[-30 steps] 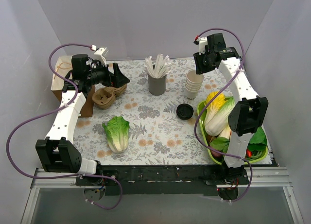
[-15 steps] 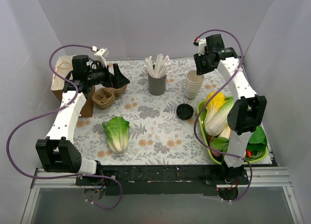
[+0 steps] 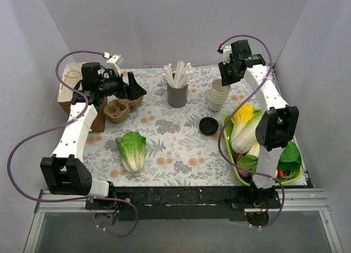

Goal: Pack the takeout coffee

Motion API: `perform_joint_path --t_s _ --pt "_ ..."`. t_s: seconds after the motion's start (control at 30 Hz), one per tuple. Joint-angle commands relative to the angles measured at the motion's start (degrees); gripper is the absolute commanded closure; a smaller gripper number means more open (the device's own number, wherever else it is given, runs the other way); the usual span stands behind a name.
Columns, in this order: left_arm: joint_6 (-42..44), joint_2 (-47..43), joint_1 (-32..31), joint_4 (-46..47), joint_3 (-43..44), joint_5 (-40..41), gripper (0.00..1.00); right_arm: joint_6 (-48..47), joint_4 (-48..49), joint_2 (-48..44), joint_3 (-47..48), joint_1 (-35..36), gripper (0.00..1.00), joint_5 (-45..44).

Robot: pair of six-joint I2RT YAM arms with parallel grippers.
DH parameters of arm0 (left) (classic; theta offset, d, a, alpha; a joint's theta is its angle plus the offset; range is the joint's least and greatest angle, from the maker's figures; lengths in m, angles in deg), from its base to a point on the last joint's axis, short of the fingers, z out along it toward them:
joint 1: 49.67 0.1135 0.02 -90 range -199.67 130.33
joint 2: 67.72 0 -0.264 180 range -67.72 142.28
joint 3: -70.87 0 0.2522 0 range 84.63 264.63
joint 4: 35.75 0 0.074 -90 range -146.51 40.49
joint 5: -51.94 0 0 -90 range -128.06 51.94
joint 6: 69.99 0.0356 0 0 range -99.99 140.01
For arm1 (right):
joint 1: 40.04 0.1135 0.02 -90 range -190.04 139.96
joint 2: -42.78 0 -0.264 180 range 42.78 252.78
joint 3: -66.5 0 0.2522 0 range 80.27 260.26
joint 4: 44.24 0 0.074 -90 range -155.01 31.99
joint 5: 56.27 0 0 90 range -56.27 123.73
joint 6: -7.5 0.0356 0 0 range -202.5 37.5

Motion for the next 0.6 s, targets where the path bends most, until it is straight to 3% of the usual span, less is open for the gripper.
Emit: perform_joint_path --t_s 0.0,0.2,0.27,0.37,0.57 --pt "0.2 -2.1 -0.1 0.8 -0.4 -1.2 0.02 -0.2 1.7 -2.2 3.6 -0.3 0.66 0.6" --pt "-0.1 -1.5 -0.1 0.9 -0.5 -1.6 0.02 -1.4 2.5 -3.8 2.2 -0.4 0.67 -0.7" --pt "-0.5 -1.0 -0.1 1.0 -0.3 -1.9 0.02 -1.5 2.3 -3.7 1.6 -0.3 0.59 -1.0" --pt "-0.7 -0.6 -0.1 1.1 0.2 -2.0 0.02 -1.5 2.3 -2.8 1.1 -0.4 0.57 -1.9" --pt "-0.7 -0.6 -0.1 1.1 0.4 -2.0 0.02 -1.4 1.9 -1.0 2.2 -1.0 0.58 -1.8"
